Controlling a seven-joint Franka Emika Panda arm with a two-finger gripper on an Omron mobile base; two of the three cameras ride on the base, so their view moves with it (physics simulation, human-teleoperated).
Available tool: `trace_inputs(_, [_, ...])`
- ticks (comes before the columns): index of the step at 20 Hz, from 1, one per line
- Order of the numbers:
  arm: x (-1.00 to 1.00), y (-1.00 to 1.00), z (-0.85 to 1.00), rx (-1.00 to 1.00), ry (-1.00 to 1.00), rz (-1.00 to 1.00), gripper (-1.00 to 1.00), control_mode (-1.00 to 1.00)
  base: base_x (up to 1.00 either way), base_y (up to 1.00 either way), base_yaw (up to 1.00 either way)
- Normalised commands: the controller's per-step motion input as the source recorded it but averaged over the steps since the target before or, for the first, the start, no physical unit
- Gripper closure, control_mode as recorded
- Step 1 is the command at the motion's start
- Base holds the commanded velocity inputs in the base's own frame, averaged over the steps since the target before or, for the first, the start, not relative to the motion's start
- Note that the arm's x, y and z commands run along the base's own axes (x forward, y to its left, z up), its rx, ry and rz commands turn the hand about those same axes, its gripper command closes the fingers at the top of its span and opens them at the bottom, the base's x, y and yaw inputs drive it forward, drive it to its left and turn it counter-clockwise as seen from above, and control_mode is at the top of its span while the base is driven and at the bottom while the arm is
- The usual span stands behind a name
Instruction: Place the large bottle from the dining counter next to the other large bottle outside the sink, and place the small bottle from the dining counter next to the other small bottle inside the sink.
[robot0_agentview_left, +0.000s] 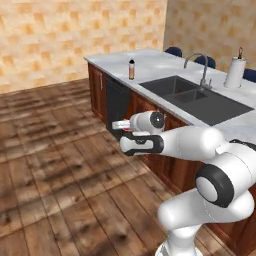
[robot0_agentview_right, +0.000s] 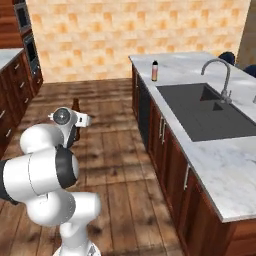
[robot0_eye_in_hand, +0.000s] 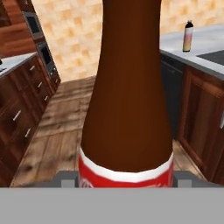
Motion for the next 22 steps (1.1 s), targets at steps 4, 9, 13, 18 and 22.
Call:
trace_inputs(4, [0.0,0.0,0.0,0.0,0.0,0.0,1.0,1.0,0.74,0.81,-0.45])
trace_inputs(9, [0.0,0.0,0.0,0.0,0.0,0.0,1.0,1.0,0.68,0.93,-0.44])
trace_inputs(13, [0.0,0.0,0.0,0.0,0.0,0.0,1.0,1.0,0.68,0.93,-0.45])
trace_inputs(18, [0.0,0.0,0.0,0.0,0.0,0.0,1.0,1.0,0.65,0.94,-0.45])
trace_inputs(22, [0.0,0.0,0.0,0.0,0.0,0.0,1.0,1.0,0.62,0.95,-0.45])
